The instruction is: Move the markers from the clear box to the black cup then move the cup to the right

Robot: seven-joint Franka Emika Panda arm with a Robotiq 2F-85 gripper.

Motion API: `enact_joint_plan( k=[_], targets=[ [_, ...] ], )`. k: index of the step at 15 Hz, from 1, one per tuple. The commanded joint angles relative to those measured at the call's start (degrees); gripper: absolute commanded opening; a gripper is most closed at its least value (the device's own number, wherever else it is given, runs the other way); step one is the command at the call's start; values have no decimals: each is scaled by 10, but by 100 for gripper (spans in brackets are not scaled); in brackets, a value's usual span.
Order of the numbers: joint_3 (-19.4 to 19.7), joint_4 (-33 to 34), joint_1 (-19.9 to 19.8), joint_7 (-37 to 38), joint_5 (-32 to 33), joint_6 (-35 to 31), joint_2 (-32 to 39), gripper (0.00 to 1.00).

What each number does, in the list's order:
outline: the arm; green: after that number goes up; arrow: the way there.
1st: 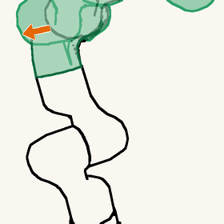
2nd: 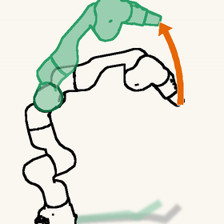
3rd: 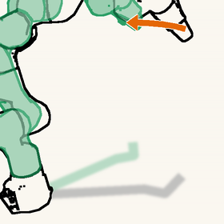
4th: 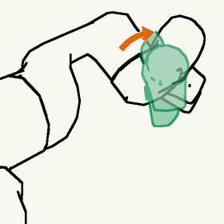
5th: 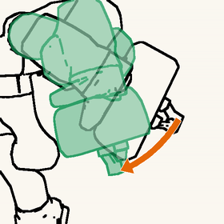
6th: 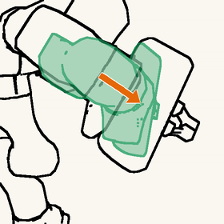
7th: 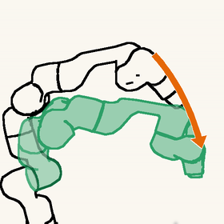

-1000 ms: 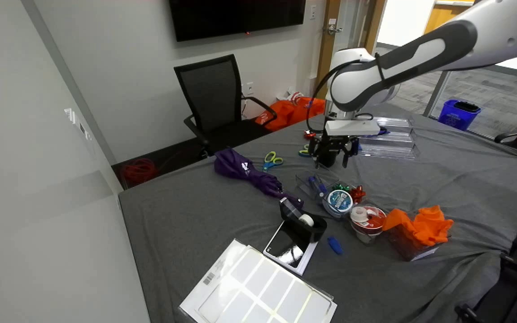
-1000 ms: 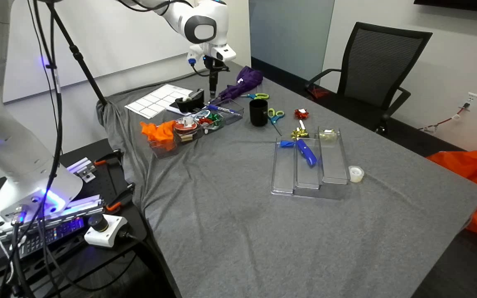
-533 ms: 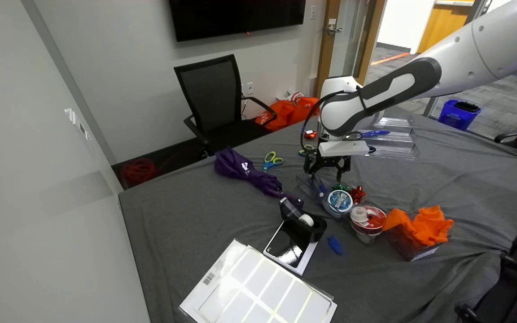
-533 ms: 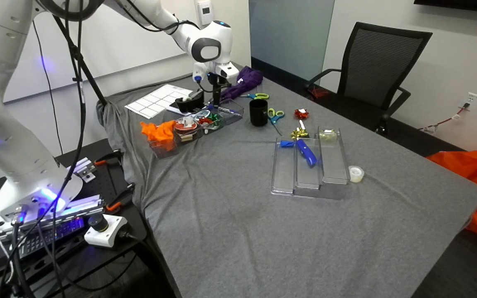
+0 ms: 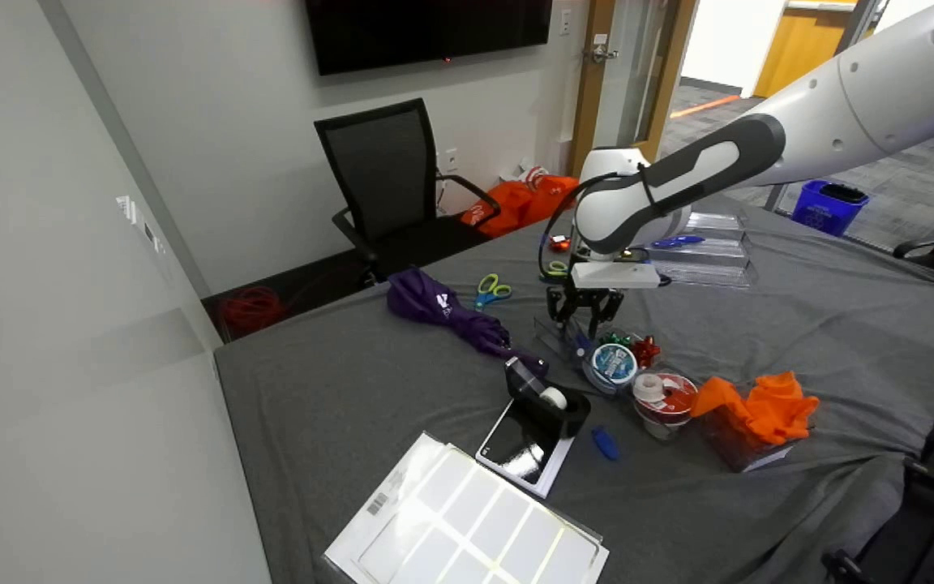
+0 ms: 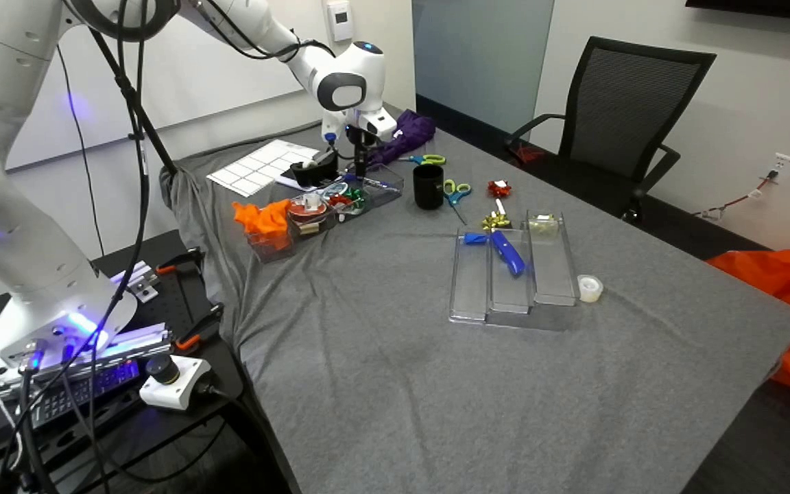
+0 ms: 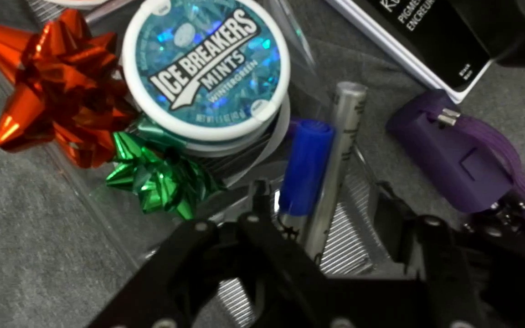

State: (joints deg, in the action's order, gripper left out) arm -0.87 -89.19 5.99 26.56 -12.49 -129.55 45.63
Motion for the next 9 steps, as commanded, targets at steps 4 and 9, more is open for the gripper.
enact_joint_plan(
  k=[4, 9],
  targets=[
    [-8, 4, -8, -20, -21, -11, 5, 11],
    [-4, 7, -7, -15, -18, -1, 5, 1]
  ],
)
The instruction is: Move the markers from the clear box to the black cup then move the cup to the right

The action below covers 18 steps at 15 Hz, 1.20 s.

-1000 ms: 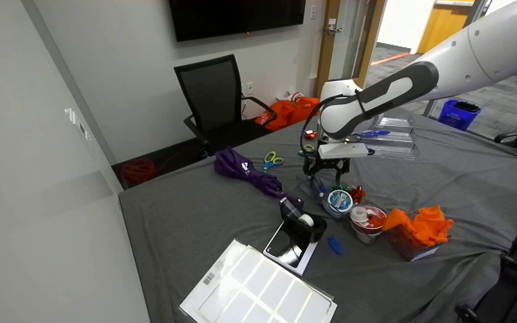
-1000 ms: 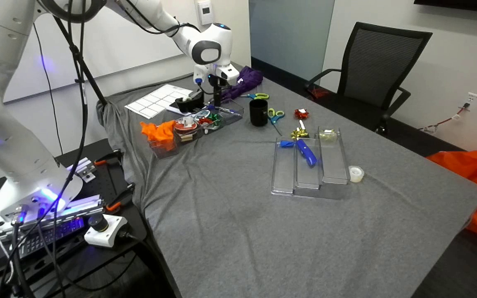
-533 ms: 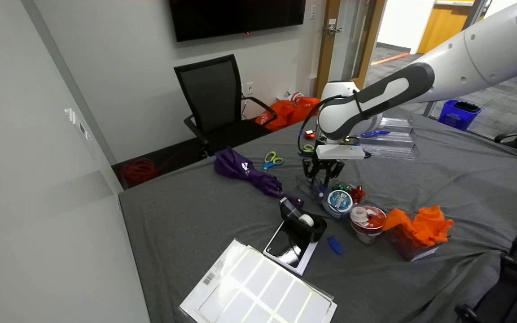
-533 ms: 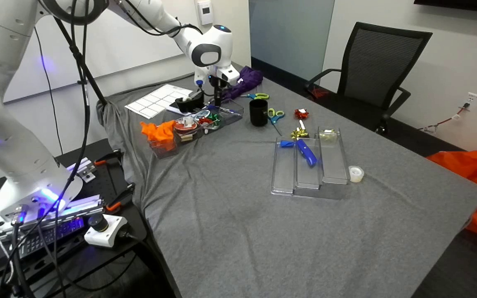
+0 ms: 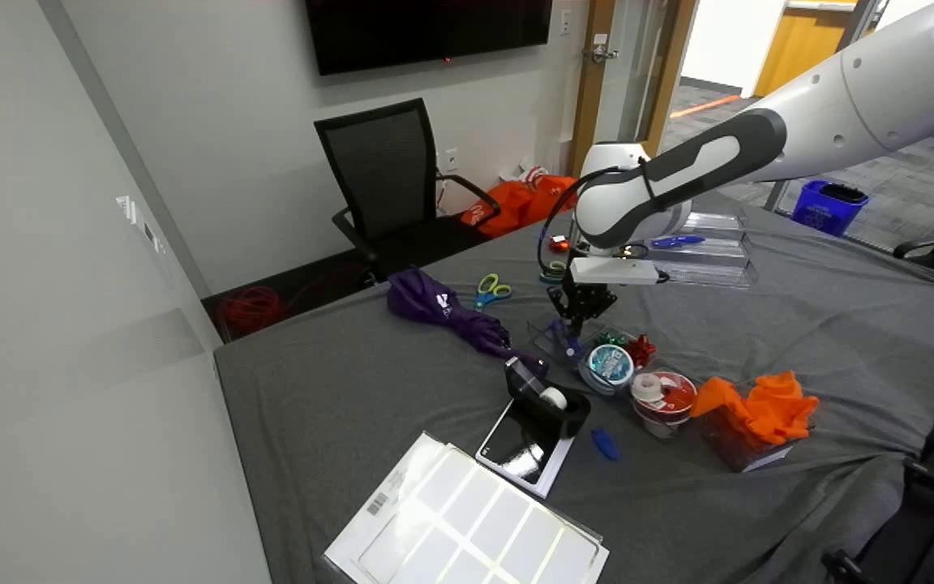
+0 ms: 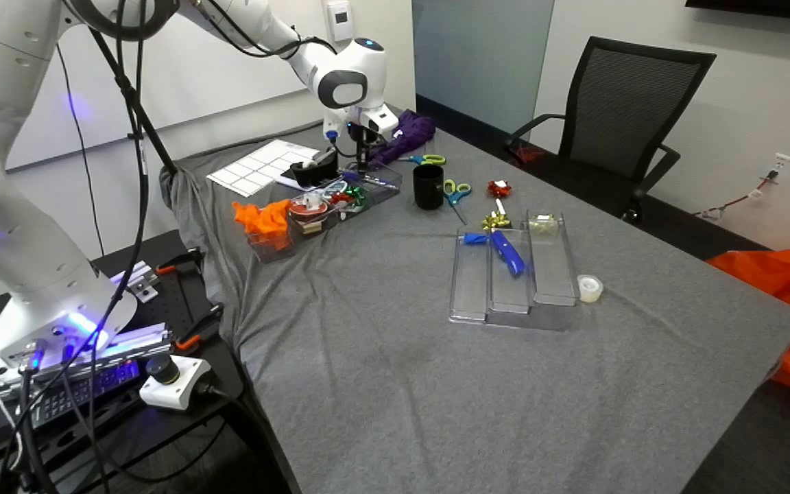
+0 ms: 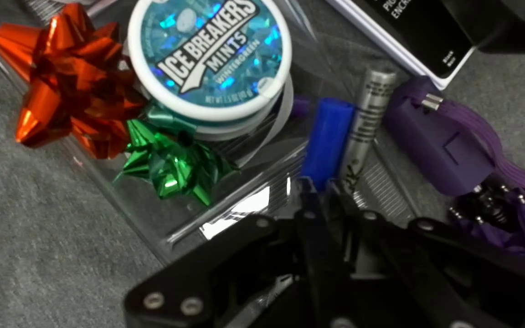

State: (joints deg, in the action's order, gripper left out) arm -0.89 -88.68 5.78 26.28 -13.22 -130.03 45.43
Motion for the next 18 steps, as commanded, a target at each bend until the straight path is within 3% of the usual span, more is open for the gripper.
enact_joint_plan(
  k=[1, 4, 5, 6, 9, 10, 12, 18],
  targets=[
    [-3, 1, -4, -12, -9, 2, 6, 0],
    [1, 1, -1, -9, -3, 2, 9, 0],
    [2, 2, 0, -7, -2, 1, 11, 11],
    [3, 4, 0, -7, -2, 1, 13, 13],
    [3, 10, 0, -5, -3, 1, 18, 10],
    [4, 11, 0, -3, -3, 0, 20, 37],
    [6, 16, 1, -1, -1, -3, 25, 37],
    [23, 48, -8, -1, 5, 12, 43, 79]
  ],
)
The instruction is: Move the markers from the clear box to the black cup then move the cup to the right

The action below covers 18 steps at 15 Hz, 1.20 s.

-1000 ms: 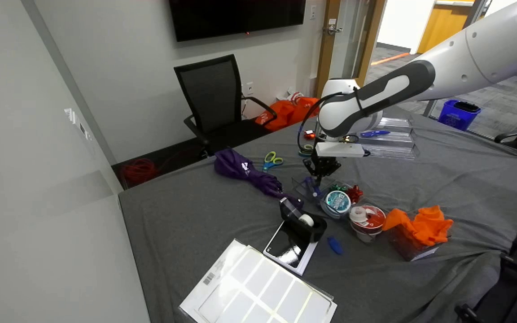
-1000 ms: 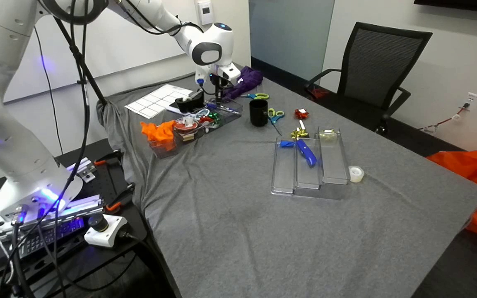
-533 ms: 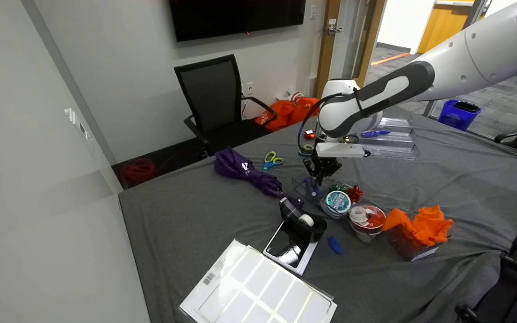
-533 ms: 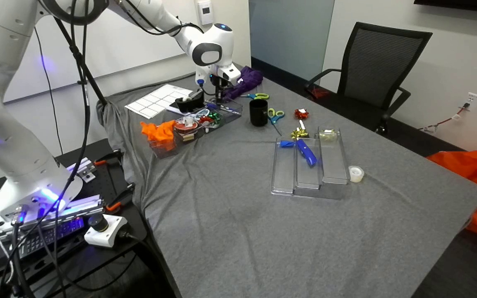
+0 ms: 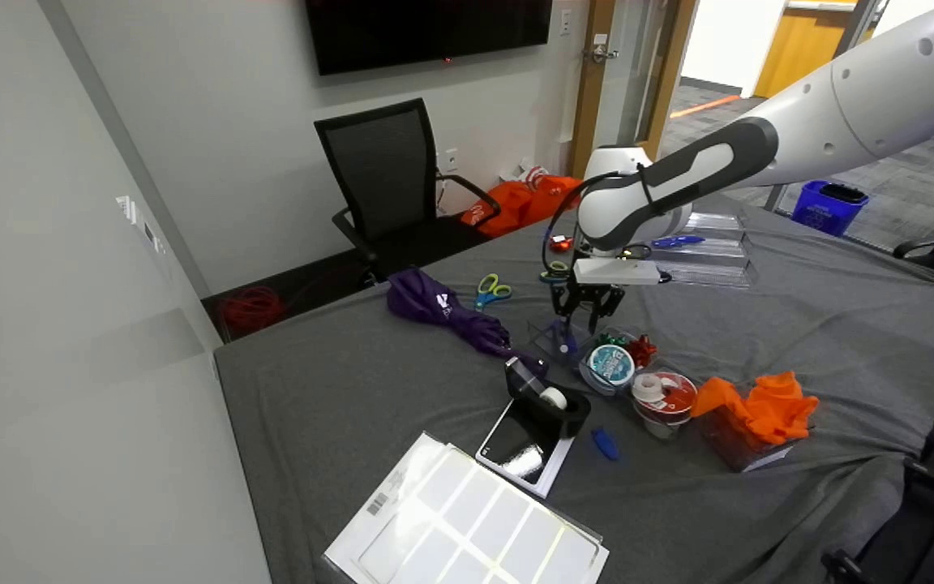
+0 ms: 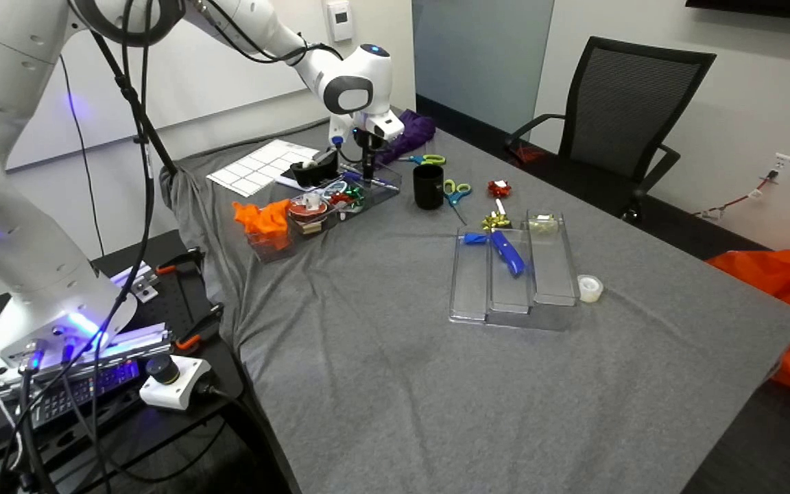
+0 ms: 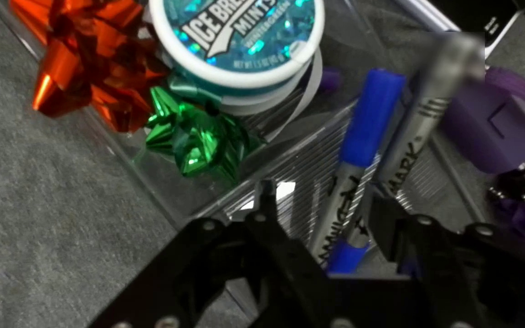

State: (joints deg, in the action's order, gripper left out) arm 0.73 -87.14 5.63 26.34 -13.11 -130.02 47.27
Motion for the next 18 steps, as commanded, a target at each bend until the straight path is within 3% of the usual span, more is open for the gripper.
enact_joint_plan(
  k=[1, 3, 8, 9, 15, 16, 18],
  targets=[
    [9, 40, -9, -3, 5, 13, 28, 45],
    [10, 39, -1, 7, 5, -3, 41, 38],
    [10, 54, 5, 13, 5, -6, 52, 3],
    [10, 54, 6, 14, 5, -6, 54, 0],
    [15, 55, 9, 22, 9, -2, 55, 4],
    [17, 55, 10, 23, 13, 0, 55, 42],
    [19, 58, 12, 27, 18, 6, 60, 49]
  ],
)
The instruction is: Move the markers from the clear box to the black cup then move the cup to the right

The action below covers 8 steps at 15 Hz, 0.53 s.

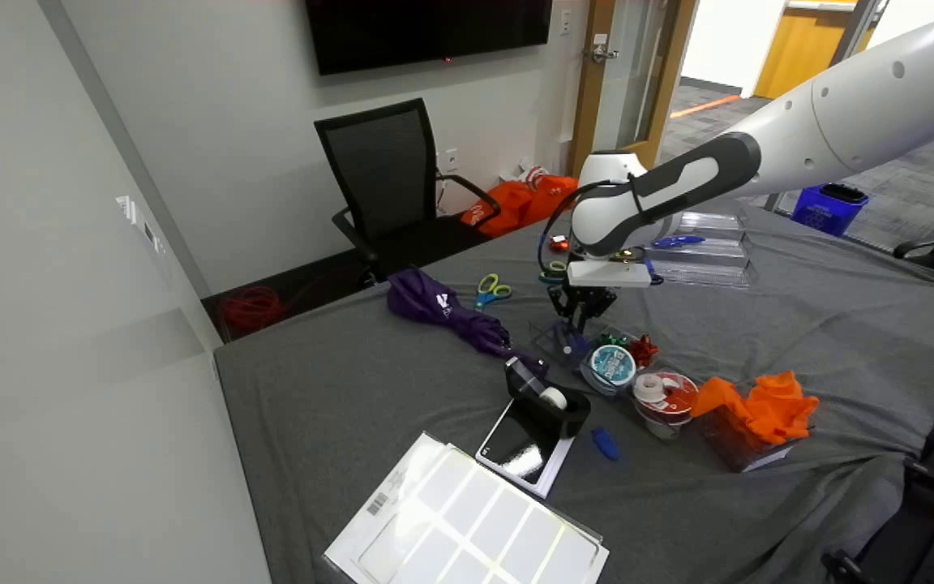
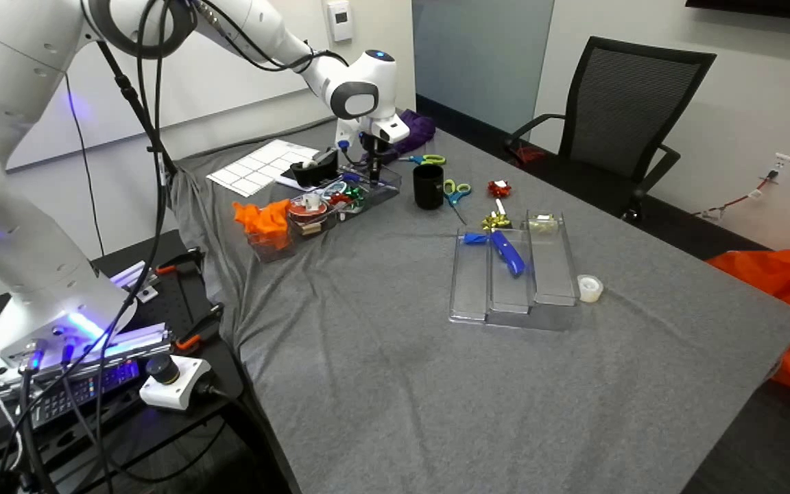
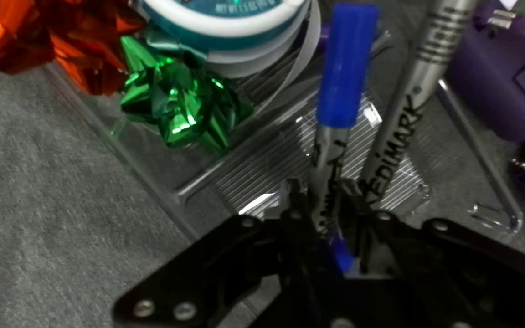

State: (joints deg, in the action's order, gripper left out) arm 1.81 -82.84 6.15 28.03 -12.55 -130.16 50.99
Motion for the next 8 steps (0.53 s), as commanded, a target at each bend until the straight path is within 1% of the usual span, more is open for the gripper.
enact_joint_plan(
  k=[1, 2, 3, 4, 5, 6, 7, 8],
  targets=[
    [10, 16, 8, 11, 16, 9, 27, 57],
    [11, 18, 8, 13, 18, 10, 33, 64],
    [11, 19, 9, 15, 19, 10, 35, 65],
    [10, 22, 9, 17, 20, 14, 35, 27],
    [10, 23, 10, 17, 22, 16, 35, 31],
    [10, 24, 9, 17, 23, 16, 35, 30],
    [9, 23, 8, 17, 23, 15, 35, 24],
    [9, 23, 8, 16, 23, 15, 36, 16]
  ],
)
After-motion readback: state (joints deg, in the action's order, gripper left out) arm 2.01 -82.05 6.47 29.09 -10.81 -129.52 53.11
